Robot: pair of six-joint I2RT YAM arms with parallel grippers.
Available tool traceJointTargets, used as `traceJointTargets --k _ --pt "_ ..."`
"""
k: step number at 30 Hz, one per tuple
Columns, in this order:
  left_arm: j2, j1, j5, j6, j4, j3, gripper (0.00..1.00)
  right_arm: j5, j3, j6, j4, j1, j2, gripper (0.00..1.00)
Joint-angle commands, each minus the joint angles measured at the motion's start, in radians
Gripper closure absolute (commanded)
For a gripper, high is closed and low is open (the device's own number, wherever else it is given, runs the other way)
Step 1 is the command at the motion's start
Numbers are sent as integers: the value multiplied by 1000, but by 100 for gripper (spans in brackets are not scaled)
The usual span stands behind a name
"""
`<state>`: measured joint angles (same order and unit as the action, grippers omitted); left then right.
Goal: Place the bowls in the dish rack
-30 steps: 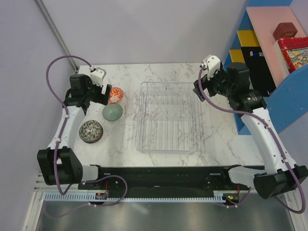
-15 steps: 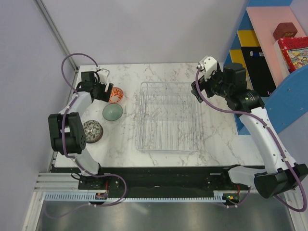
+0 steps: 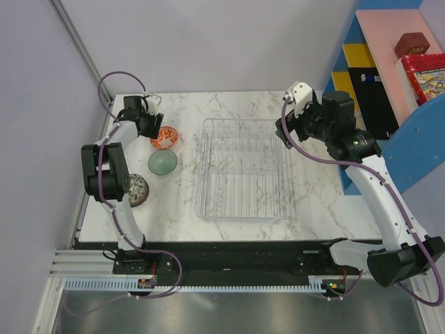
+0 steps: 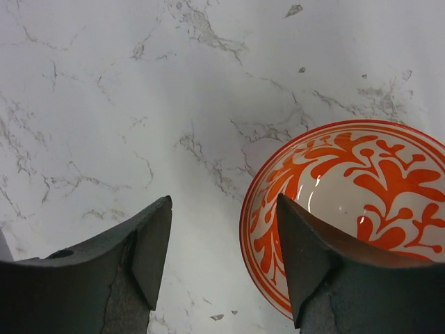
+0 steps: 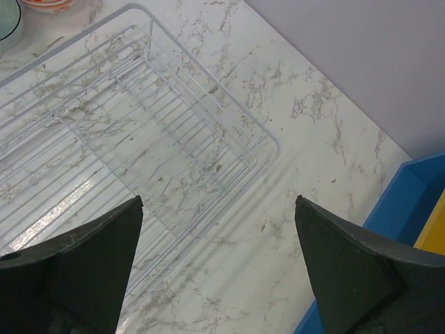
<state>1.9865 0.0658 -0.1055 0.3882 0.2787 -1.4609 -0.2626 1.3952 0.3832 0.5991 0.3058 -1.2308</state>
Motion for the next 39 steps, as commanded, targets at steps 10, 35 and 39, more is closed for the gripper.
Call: traceJointTargets --k 10,35,39 --pt "98 -17 -13 44 22 -82 62 17 -10 14 -19 12 -7 2" --pt "-80 -27 -198 -51 47 -104 98 -6 -7 -125 -94 13 -61 2" --pt "-139 -27 -249 -78 47 -136 98 -6 -10 -219 -159 13 -85 2"
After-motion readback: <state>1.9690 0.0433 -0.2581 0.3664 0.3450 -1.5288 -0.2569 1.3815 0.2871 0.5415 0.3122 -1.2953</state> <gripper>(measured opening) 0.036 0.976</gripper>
